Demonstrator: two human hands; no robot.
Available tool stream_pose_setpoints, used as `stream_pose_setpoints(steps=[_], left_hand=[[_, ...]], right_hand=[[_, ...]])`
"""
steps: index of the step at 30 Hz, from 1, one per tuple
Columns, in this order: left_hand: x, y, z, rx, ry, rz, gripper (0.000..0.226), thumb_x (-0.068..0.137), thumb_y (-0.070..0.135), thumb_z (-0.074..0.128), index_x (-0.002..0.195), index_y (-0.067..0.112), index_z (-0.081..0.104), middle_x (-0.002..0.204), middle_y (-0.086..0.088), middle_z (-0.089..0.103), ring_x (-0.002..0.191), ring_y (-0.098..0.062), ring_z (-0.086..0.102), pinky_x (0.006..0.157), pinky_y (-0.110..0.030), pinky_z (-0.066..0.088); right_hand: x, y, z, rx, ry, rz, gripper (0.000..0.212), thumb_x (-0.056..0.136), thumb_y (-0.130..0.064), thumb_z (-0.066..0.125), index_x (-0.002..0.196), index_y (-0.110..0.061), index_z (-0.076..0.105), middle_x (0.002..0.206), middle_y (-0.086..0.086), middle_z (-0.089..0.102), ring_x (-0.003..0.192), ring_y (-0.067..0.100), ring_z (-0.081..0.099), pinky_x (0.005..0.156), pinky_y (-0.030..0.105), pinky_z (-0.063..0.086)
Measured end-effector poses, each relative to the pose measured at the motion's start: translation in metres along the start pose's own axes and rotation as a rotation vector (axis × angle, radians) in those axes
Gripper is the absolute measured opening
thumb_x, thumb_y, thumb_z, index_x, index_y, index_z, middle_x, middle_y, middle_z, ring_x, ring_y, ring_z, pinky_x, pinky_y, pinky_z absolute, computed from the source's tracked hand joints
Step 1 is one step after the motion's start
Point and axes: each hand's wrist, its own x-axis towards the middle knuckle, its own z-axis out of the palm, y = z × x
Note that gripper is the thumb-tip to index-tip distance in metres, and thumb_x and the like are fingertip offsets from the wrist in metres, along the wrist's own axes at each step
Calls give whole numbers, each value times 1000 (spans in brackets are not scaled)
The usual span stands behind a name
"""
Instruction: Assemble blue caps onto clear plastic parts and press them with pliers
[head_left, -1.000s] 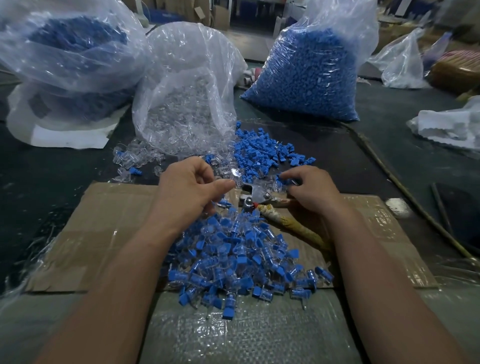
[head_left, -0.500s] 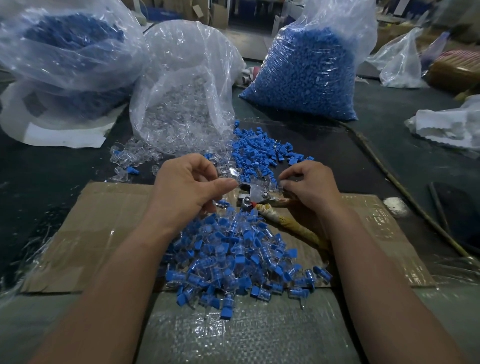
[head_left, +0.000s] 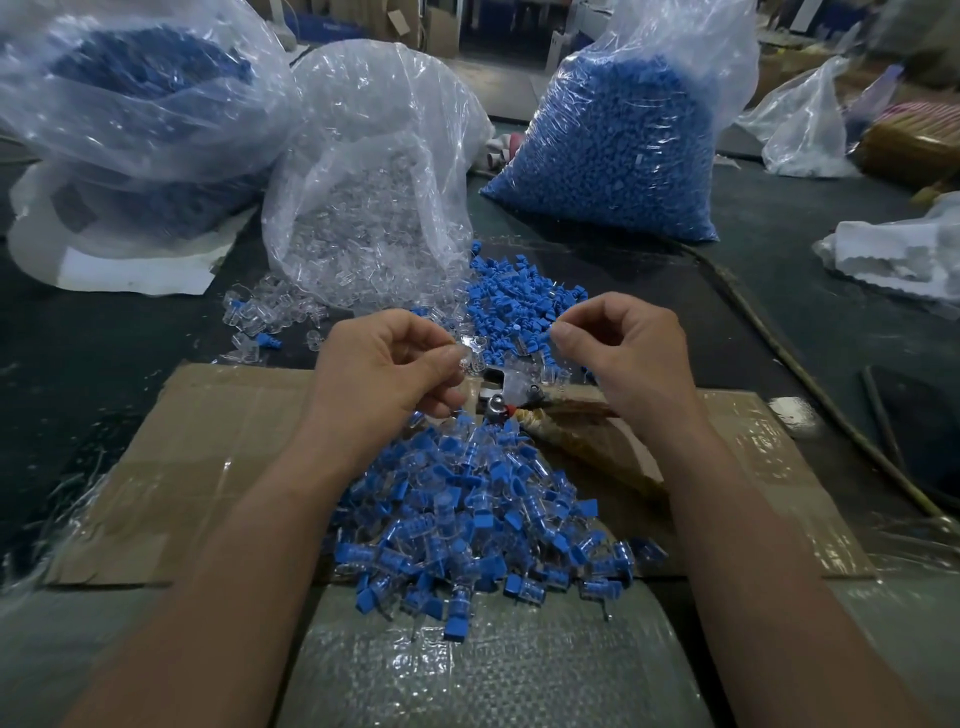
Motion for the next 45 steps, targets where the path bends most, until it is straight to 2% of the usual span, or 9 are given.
stream_pose_setpoints(steps=[4, 8, 17, 21, 30, 34, 37, 43, 45], left_hand=[[-2, -1, 3, 25, 24, 22, 12, 81, 0, 64, 76, 11, 62, 66, -7, 69, 55, -14, 67, 51, -20, 54], [-1, -1, 5, 35, 33, 24, 14, 80, 2, 65, 74, 14, 62, 64, -4, 70, 56, -14, 68, 51, -20, 53], [-3, 0, 7, 97, 90, 36, 18, 76, 2, 71, 71, 17, 62, 60, -3, 67, 55, -13, 68, 51, -19, 53], [-4, 1, 9, 164, 74, 84, 20, 75, 2, 72, 71, 19, 62, 58, 1, 67, 52, -8, 66, 51, -15, 51], [-6, 1, 13, 194, 52, 120, 19, 77, 5, 69, 70, 21, 62, 59, 2, 67, 54, -7, 66, 54, -17, 54], [-6, 3, 11, 100, 48, 86, 18, 78, 0, 68, 71, 17, 63, 59, -3, 68, 53, -10, 66, 52, -19, 53], [-5, 6, 9, -5, 15, 45, 18, 77, -4, 65, 71, 13, 62, 59, -4, 68, 51, -12, 65, 51, -22, 55], [-6, 10, 6, -129, -66, -13, 14, 77, -5, 62, 73, 8, 63, 57, -4, 68, 49, -12, 64, 48, -20, 52], [-6, 10, 5, -158, -80, -28, 13, 77, -5, 62, 74, 7, 63, 57, -4, 68, 48, -13, 63, 47, -20, 52]], right_hand=[[-11, -15, 13, 54, -46, -76, 22, 80, -9, 69, 69, -27, 62, 66, -3, 65, 67, 17, 65, 67, 31, 56], [-16, -21, 20, 55, -73, -112, 20, 80, -9, 69, 70, -25, 62, 68, -4, 65, 67, 18, 65, 68, 37, 56], [-20, -23, 26, 31, -79, -159, 22, 79, -8, 69, 69, -25, 61, 67, -5, 64, 62, 15, 64, 62, 31, 55], [-22, -23, 31, -15, -106, -189, 24, 77, -5, 70, 67, -24, 60, 66, -8, 63, 60, 10, 61, 58, 18, 52], [-23, -20, 35, -26, -86, -191, 23, 77, -8, 71, 65, -24, 59, 61, -10, 62, 56, 7, 61, 53, 17, 50], [-21, -19, 30, 38, -159, -189, 18, 78, -9, 71, 79, -25, 63, 72, -12, 62, 66, 1, 61, 62, 11, 48], [-19, -18, 26, 80, -217, -217, 31, 75, -8, 71, 101, -24, 64, 88, -16, 62, 78, -1, 62, 72, 12, 49], [-20, -15, 25, 245, -249, -269, 35, 71, -1, 71, 100, -19, 64, 75, -23, 65, 72, -6, 64, 66, 8, 48], [-20, -15, 25, 241, -229, -299, 36, 71, -5, 71, 103, -19, 62, 81, -22, 65, 75, -5, 64, 69, 9, 49]])
